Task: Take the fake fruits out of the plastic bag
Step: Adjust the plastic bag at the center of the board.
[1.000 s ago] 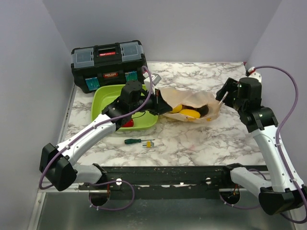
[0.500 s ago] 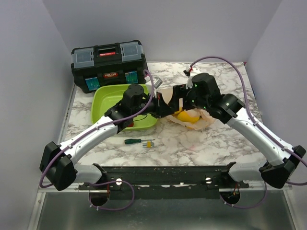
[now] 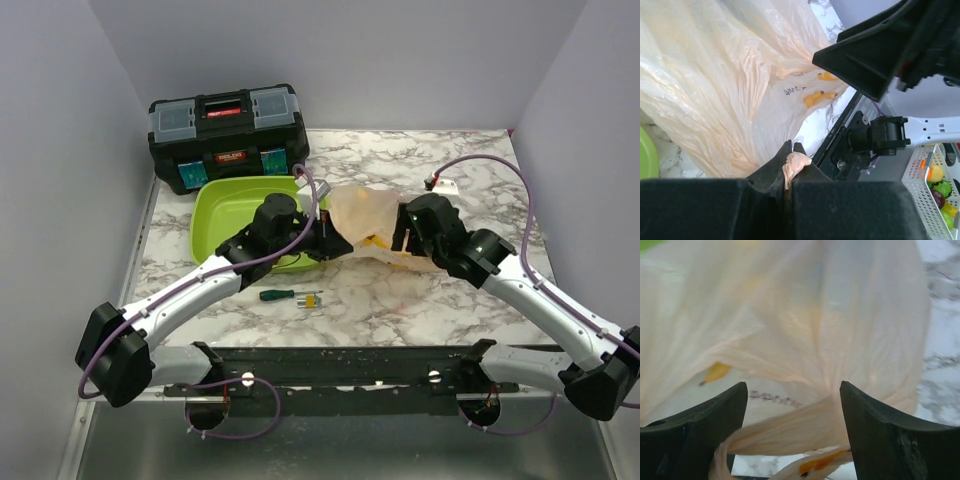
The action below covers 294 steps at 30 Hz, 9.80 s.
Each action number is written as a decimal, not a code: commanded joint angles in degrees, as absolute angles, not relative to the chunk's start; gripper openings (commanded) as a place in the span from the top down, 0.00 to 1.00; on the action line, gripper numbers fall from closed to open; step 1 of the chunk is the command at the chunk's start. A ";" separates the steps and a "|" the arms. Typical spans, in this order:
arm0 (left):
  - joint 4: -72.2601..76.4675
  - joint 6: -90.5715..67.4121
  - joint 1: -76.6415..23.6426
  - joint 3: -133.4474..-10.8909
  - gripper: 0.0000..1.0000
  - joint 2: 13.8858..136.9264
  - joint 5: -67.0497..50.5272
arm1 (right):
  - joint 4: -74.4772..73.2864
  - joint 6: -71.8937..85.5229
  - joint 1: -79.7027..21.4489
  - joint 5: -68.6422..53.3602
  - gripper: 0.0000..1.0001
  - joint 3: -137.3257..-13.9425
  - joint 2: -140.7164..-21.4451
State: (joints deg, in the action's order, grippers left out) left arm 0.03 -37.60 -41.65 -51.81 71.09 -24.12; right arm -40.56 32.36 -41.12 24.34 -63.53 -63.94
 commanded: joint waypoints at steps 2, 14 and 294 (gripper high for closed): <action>0.09 -36.80 -41.75 -49.87 1.00 69.31 -22.15 | -49.68 44.17 -41.02 47.36 0.28 -59.24 -62.28; -1.10 -36.36 -41.53 -43.91 1.00 67.27 -15.93 | -52.83 48.27 -41.02 59.28 0.99 -58.74 -46.24; -33.33 -12.59 -41.88 -63.28 1.00 64.24 -13.88 | -61.22 35.26 -52.48 35.01 0.14 -83.00 -59.13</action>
State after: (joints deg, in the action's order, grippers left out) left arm -32.69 -11.66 -41.95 -62.35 63.94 -11.68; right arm -66.19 48.03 -52.45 42.11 -75.24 -57.65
